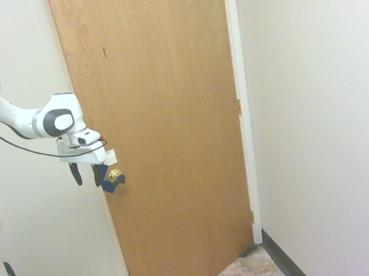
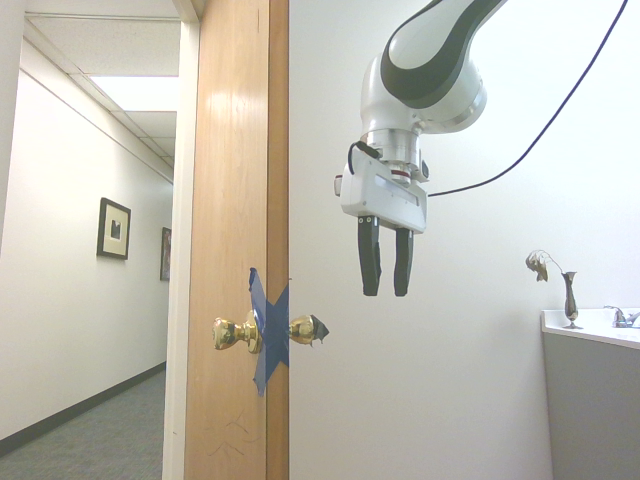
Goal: Shut the door
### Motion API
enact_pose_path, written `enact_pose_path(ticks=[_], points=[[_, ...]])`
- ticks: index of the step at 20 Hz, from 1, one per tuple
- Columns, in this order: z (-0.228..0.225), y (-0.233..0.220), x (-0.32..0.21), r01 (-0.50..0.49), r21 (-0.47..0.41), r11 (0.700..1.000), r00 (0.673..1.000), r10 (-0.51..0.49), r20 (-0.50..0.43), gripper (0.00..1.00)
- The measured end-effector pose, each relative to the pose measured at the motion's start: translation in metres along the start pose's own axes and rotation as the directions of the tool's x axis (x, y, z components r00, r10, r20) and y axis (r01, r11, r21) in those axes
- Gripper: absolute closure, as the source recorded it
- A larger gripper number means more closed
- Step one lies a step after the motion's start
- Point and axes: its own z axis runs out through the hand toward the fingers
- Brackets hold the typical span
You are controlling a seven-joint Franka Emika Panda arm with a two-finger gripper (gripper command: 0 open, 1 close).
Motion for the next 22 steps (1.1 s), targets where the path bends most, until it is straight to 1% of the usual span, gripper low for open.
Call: enact_pose_path(ticks=[2,3,4,6,9,11,12,18,20,22], points=[[0.000,0.000,0.001,-0.011,0.003,1.000,1.000,0.011,-0.003,0.00],[-0.001,0.001,0.003,-0.031,0.008,0.999,0.999,0.031,-0.012,0.00],[-0.002,0.002,0.006,-0.056,0.013,0.998,0.998,0.056,-0.016,0.00],[-0.006,0.006,0.014,-0.145,0.031,0.989,0.989,0.146,-0.025,0.00],[-0.010,0.008,0.034,-0.227,0.110,0.968,0.968,0.237,-0.088,0.00],[-0.004,0.007,0.045,-0.268,0.170,0.948,0.955,0.285,-0.087,0.00],[0.000,0.005,0.050,-0.281,0.200,0.939,0.949,0.303,-0.088,0.00],[0.022,-0.014,0.066,-0.309,0.275,0.910,0.935,0.343,-0.084,0.00],[0.029,-0.026,0.071,-0.314,0.306,0.899,0.932,0.354,-0.081,0.00],[0.038,-0.046,0.083,-0.310,0.323,0.894,0.932,0.353,-0.086,0.00]])
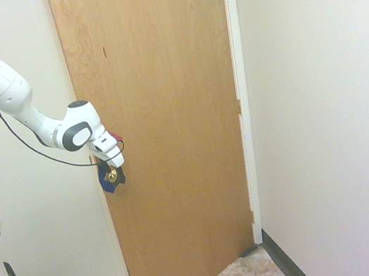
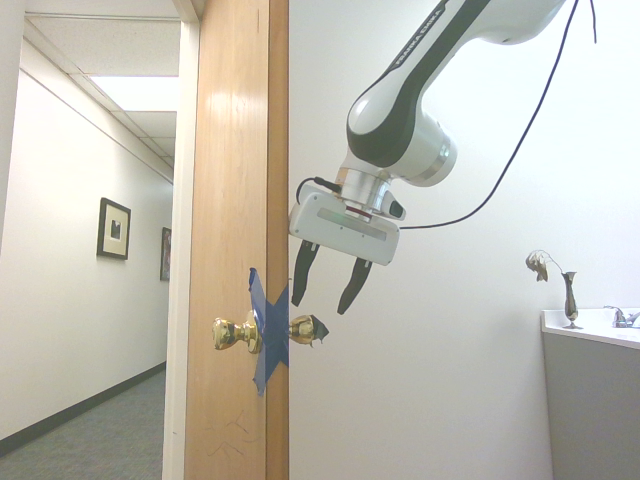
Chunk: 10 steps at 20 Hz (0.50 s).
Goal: Shut the door
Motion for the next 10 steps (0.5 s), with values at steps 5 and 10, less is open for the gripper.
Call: enact_pose_path(ticks=[5,10], points=[[0.040,-0.074,-0.003,0.040,0.020,0.999,0.999,-0.040,-0.012,0.00],[0.061,-0.163,-0.075,0.124,0.029,0.992,0.992,-0.124,-0.003,0.00]])
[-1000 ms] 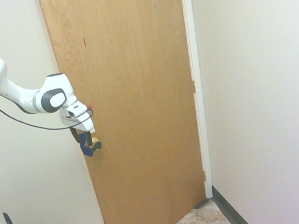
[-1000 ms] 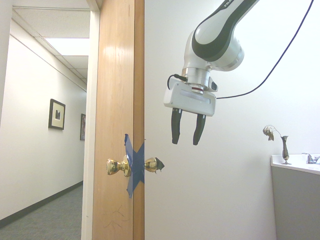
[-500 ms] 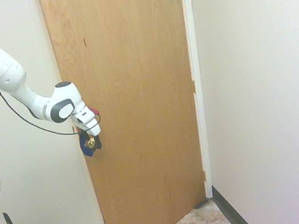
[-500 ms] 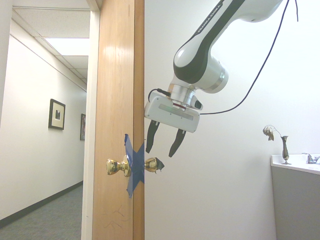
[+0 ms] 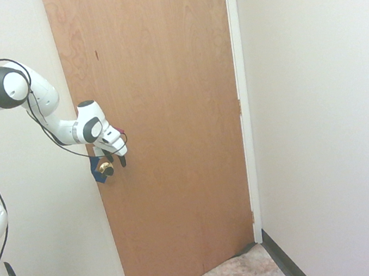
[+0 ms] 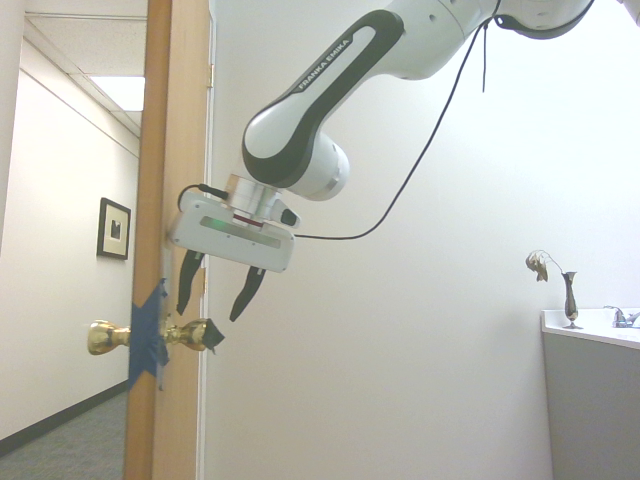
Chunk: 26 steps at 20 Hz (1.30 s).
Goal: Shut the door
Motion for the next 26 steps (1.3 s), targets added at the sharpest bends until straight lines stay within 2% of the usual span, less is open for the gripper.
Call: enact_pose_path(ticks=[5,10,13,18,23,26], points=[[0.027,-0.063,-0.055,0.090,-0.020,0.996,0.996,-0.090,0.019,0.00],[0.048,-0.094,-0.057,0.124,-0.055,0.991,0.992,-0.123,0.014,0.00],[0.046,-0.115,-0.053,0.127,-0.064,0.990,0.992,-0.126,0.014,0.00],[-0.014,-0.142,-0.045,0.139,-0.050,0.989,0.990,-0.139,-0.010,0.00],[-0.091,-0.110,-0.034,0.120,-0.160,0.980,0.993,-0.120,0.010,0.00],[-0.119,-0.077,-0.023,0.098,-0.221,0.970,0.995,-0.096,0.017,0.00]])
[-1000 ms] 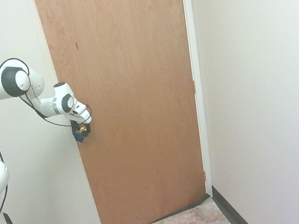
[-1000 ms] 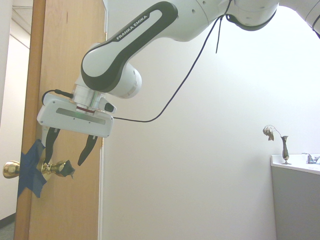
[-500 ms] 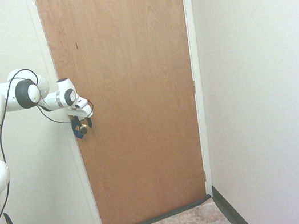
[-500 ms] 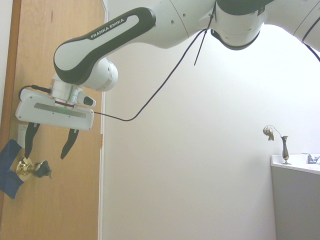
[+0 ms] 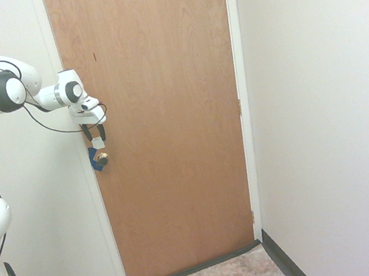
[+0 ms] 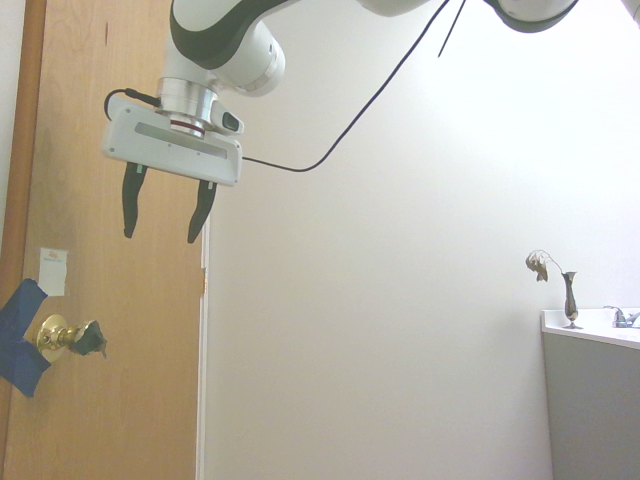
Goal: Shut the door
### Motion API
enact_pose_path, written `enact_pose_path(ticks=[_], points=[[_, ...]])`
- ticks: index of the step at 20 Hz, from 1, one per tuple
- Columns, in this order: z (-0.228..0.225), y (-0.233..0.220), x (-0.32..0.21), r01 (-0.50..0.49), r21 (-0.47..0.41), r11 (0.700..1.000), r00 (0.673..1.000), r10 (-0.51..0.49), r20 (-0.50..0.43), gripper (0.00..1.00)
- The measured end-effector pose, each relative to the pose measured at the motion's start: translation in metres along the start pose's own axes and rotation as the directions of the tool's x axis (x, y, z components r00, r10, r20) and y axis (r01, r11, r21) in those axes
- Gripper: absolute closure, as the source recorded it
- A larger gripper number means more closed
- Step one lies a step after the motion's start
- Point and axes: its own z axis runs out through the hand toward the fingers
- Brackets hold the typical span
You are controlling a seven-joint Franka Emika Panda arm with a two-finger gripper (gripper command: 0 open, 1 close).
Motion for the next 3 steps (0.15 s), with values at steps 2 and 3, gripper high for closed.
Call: enact_pose_path(ticks=[2,3], points=[[-0.007,0.029,0.003,-0.012,-0.042,0.999,1.000,0.013,0.009,0.00],[-0.011,0.045,0.002,-0.008,-0.073,0.997,1.000,0.008,0.011,0.00]])
